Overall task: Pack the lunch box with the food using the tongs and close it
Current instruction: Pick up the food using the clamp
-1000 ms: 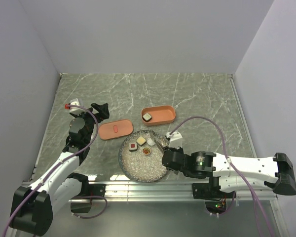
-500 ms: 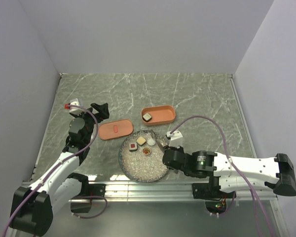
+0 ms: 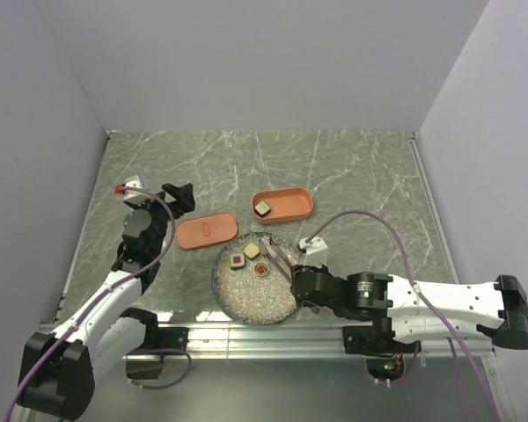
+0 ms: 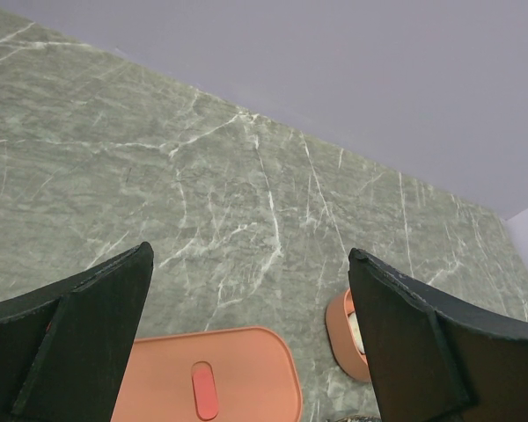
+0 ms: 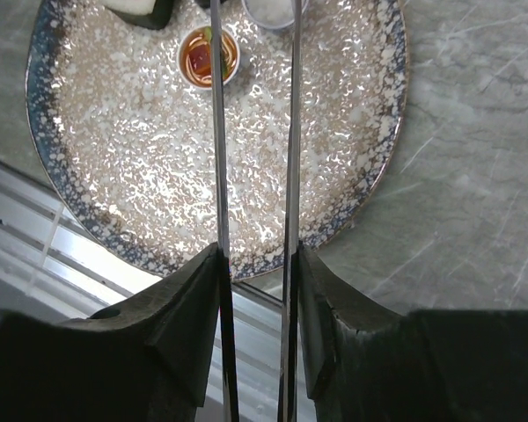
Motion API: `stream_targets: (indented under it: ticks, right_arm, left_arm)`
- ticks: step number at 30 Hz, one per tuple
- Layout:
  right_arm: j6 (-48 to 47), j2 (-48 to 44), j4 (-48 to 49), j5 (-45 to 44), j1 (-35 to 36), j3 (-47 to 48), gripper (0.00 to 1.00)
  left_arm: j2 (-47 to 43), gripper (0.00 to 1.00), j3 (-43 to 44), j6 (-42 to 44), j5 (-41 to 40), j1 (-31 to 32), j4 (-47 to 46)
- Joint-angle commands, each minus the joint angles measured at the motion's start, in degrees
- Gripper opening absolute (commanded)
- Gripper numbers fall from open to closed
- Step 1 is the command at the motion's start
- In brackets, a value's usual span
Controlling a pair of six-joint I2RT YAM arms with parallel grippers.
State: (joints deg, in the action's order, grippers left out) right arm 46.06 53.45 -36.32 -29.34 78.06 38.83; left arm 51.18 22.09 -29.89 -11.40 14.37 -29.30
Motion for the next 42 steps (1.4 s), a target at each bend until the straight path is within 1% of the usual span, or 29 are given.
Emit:
stream_targets:
  ticks: [1,10,16,21,29,38,40,42]
  right_arm:
    - [1.39,1.56,1.60,-0.54,0.86,-0.16,0.45]
    - [2.89,1.30,1.25,-0.01,1.22,-1.12,0.48]
    - [5.17,2.18,-1.30,-1.15,1.39,-0.95,0.48]
    - [5.88,1.83,-1.39,-1.15,1.57,-1.56,0.48]
    - [9.22,2.01,-5.34,-1.95,2.27,-1.65,0.48]
    - [10.45,3.59,-5.08,-1.24,2.97,-2.35,0.48]
    - [10.19,3.94,-4.38,-1.42,2.97,-2.53,0.48]
    - [10.01,4.20,-4.20,-1.50,3.06,-2.18,0.42]
  left_arm:
    - [-0.11,0.99,0.85,-0.96,0.85,-0.31,-1.90]
    - [-0.29,0.99,0.77,-0.96,0.76,-0.13,-1.90]
    - [-0.46,0.99,0.68,-1.05,0.85,-0.22,-1.90]
    - [-0.55,0.99,0.68,-1.05,0.85,-0.22,-1.81]
    - [-0.99,1.00,0.59,-1.05,0.68,-0.22,-1.73]
    - [-1.17,0.99,0.50,-1.05,0.76,-0.13,-1.81]
    - [-1.17,1.00,0.41,-1.14,0.76,-0.22,-1.99]
    - [-0.99,1.00,0.59,-1.14,0.76,-0.22,-1.90]
